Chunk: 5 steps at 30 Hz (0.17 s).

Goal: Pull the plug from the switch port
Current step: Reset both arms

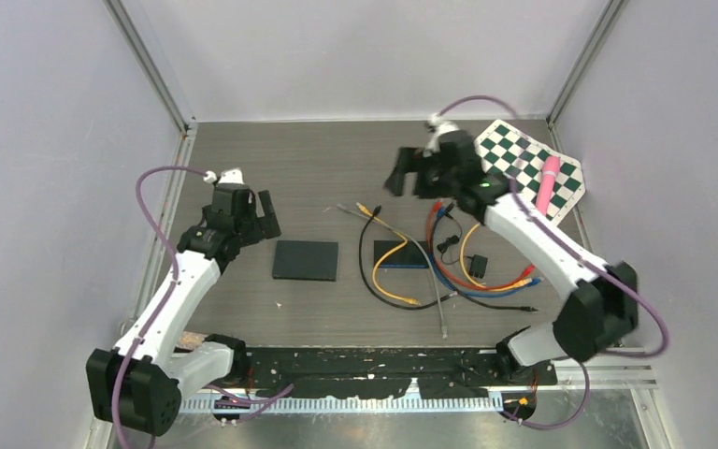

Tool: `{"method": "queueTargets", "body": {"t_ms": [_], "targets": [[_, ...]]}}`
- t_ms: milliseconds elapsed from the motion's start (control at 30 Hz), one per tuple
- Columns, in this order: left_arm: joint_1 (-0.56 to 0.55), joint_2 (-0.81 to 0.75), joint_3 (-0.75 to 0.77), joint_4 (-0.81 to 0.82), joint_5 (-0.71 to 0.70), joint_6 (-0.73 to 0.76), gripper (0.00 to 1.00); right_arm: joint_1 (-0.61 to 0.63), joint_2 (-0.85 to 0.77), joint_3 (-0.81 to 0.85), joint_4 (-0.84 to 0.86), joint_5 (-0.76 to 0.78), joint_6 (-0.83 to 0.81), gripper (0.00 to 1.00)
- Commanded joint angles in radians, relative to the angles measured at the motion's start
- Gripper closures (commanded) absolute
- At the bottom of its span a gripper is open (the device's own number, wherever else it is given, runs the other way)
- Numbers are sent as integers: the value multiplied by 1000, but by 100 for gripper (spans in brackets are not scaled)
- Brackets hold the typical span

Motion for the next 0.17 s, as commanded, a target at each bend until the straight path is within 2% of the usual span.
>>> {"method": "queueTargets", "body": {"t_ms": [0, 33, 133], "targets": [[-2, -34, 75, -91, -143, -27, 0, -222, -194, -106, -14, 129, -24, 1], [-3, -45, 74, -90, -146, -26, 0, -283, -255, -142, -15, 174, -28, 3], [-1, -62, 65, -69, -148, -29, 0, -357, -368, -209, -8, 258, -41, 5]]}}
